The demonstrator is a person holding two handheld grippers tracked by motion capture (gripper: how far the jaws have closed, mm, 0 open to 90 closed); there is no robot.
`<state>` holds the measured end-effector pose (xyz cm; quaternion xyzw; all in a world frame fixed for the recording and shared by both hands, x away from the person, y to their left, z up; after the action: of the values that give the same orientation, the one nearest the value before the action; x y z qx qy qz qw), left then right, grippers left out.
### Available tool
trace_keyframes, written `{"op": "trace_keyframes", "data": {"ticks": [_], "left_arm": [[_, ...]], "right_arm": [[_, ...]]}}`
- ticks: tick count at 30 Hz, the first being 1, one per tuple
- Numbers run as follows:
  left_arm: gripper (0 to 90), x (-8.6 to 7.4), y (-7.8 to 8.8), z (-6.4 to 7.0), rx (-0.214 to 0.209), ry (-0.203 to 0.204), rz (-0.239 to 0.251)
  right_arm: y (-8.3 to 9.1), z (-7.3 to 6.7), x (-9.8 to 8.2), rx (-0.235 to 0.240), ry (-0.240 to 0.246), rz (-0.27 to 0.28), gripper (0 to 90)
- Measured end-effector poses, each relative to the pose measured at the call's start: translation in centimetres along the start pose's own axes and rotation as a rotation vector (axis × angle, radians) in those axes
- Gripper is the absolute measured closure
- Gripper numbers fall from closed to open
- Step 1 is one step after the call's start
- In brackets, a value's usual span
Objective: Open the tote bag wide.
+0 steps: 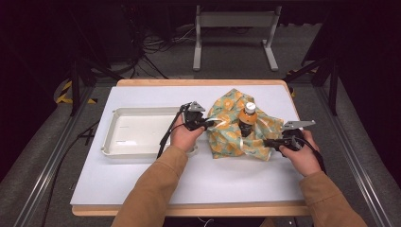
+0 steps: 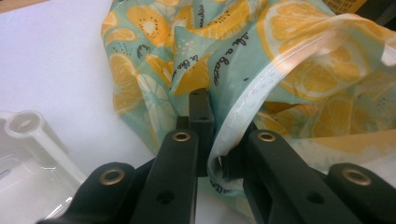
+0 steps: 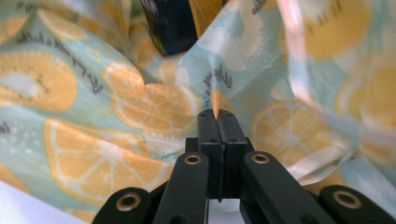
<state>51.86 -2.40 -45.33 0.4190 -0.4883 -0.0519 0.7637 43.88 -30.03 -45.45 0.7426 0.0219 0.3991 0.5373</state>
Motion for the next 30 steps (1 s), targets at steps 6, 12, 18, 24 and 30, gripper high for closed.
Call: {"op": "trace_keyframes", "data": {"ticks": [6, 12, 18, 24, 30], "left_arm": [[85.4, -0.1, -0.2, -0.2, 0.004, 0.002, -0.009], [85.3, -0.2, -0.5, -0.3, 0.010, 0.008, -0.013], [85.2, -0.3, -0.7, -0.3, 0.011, 0.017, -0.013], [85.1, -0.4, -0.7, -0.3, 0.009, 0.016, -0.013], [85.0, -0.3, -0.7, -0.1, 0.007, 0.013, -0.013]], "right_arm": [[0.7, 0.3, -3.0, -0.012, -0.025, -0.075, 90.0], [1.4, 0.6, -4.4, -0.009, -0.045, -0.071, 89.3], [2.3, 0.1, -3.8, -0.017, -0.014, -0.004, 73.8], [4.8, -0.9, -2.2, -0.046, 0.041, 0.116, 59.4], [6.4, -2.2, 0.3, -0.056, 0.121, 0.282, 45.4]]}}
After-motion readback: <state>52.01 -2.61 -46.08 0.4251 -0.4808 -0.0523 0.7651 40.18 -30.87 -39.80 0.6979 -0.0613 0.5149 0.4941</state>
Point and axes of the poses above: each handheld gripper's, and its own axes: y roughly backward along the jaws, x roughly out of its top, z roughly to its right, the point moved 6 cm from there along -y, roughly forward along the jaws, and after that the axes turned 11 degrees about -z, right-handed, at the moved point
